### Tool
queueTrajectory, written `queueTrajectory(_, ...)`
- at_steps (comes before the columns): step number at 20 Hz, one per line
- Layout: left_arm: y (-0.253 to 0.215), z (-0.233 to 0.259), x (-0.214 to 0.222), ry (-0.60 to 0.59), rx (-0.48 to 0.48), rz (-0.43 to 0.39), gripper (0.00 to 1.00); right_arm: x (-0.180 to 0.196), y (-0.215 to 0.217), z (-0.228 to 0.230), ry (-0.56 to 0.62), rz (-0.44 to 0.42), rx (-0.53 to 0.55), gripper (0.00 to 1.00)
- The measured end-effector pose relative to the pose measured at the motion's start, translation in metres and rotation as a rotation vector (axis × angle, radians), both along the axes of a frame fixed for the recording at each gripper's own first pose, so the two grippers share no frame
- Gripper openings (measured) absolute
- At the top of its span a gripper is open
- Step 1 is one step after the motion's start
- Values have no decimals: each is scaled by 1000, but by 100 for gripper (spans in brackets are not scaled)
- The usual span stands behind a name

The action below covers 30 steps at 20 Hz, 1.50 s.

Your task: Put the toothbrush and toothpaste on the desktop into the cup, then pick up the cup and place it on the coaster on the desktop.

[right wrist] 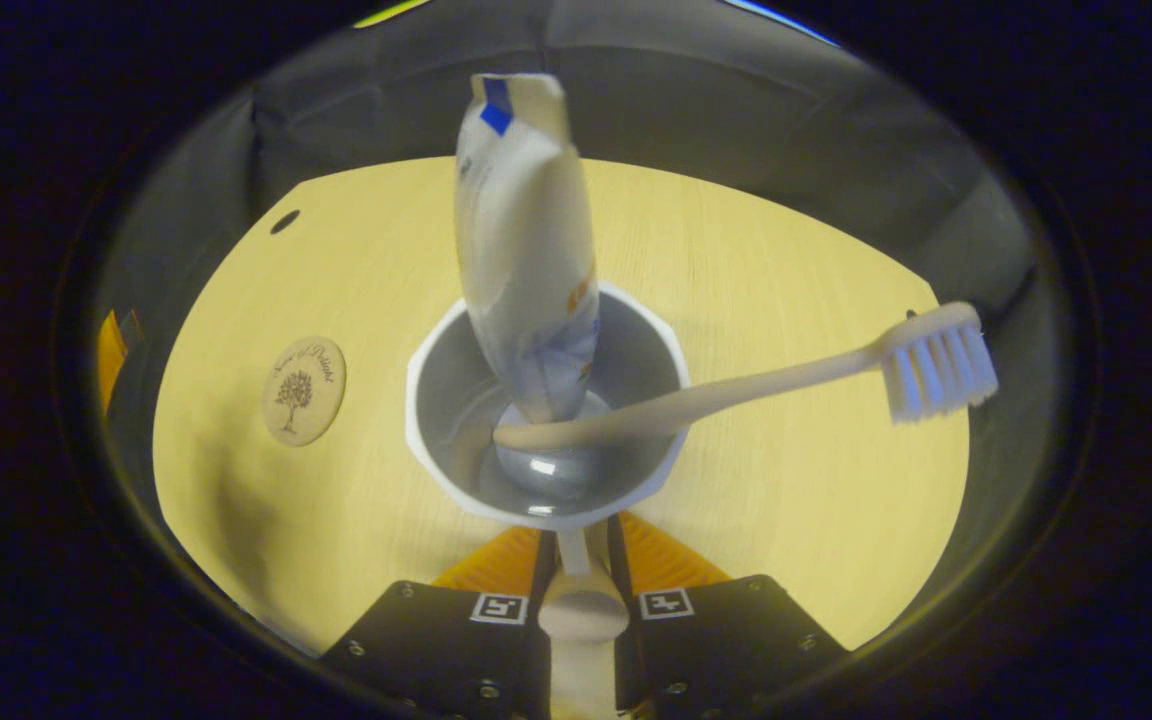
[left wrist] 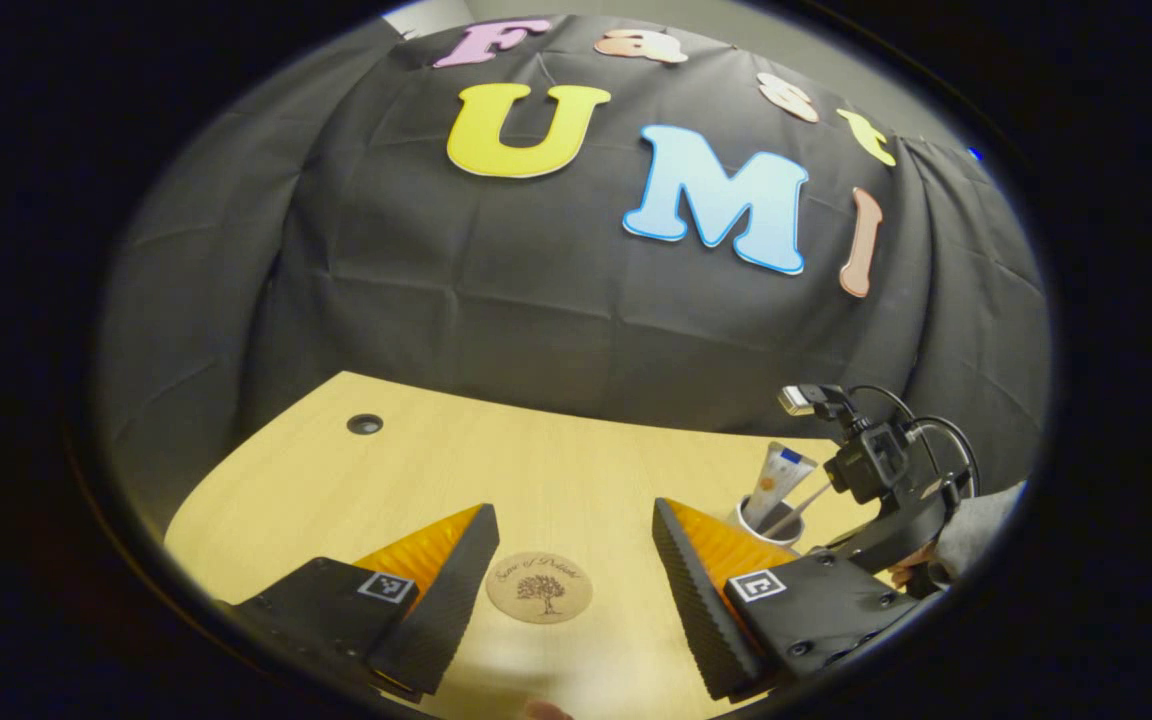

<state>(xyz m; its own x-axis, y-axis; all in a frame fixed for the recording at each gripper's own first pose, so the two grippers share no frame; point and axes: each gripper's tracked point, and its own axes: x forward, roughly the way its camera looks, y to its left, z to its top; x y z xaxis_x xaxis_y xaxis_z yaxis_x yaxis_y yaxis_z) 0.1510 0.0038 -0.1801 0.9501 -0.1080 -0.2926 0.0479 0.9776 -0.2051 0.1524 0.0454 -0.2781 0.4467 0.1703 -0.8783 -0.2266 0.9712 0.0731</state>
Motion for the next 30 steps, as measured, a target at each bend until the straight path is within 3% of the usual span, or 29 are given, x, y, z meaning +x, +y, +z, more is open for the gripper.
queueTrajectory(13,25,-4,-16,13,1,46,98,4,29,14,-104,18,61,22)
queueTrajectory(14,27,-4,-17,13,1,49,98,3,32,15,-109,23,63,26)
queueTrajectory(15,28,-4,-17,14,1,51,98,3,35,17,-110,30,65,22)
queueTrajectory(16,29,-4,-18,14,0,52,100,3,40,18,-117,31,73,25)
queueTrajectory(19,35,-3,-20,15,1,58,98,4,56,24,-138,45,93,22)
queueTrajectory(30,89,-2,-39,20,-14,145,98,12,139,52,-163,188,112,21)
